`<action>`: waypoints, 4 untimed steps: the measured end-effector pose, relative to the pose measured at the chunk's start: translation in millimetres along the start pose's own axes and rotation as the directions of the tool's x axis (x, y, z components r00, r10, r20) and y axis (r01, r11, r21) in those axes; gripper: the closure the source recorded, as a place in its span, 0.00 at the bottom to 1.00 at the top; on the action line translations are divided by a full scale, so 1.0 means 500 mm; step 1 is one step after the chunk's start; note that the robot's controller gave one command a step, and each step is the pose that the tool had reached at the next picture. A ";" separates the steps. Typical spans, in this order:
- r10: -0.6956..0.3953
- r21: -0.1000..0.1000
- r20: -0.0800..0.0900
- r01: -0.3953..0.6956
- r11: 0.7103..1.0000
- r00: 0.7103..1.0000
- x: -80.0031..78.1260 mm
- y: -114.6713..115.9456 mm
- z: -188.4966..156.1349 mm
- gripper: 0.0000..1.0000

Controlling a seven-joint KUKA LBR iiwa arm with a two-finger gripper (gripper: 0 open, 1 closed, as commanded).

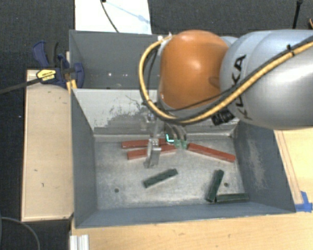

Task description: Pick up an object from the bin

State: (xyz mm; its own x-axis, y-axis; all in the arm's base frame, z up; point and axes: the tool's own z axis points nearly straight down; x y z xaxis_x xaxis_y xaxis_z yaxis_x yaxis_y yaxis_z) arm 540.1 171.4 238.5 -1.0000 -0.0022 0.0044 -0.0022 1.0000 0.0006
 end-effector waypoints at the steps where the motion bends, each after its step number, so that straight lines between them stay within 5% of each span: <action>1: -0.070 0.001 0.000 0.070 0.998 0.998 -0.008 -0.040 0.345 0.00; 2: -0.079 0.004 0.003 0.079 0.997 0.997 0.011 -0.170 0.336 0.00; 3: -0.069 -0.002 0.012 0.069 0.998 0.998 -0.092 -0.104 0.333 0.00; 4: -0.064 -0.003 0.014 0.064 0.998 0.998 -0.092 -0.106 0.329 1.00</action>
Offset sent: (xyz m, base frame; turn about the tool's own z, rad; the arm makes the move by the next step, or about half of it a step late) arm 0.0042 -0.0196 -0.1685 -0.0717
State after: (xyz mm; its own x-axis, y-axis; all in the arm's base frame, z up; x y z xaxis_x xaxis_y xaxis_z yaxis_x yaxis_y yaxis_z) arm 585.6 118.4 73.5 -0.9978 -0.0659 -0.0096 -0.0660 0.9978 0.0035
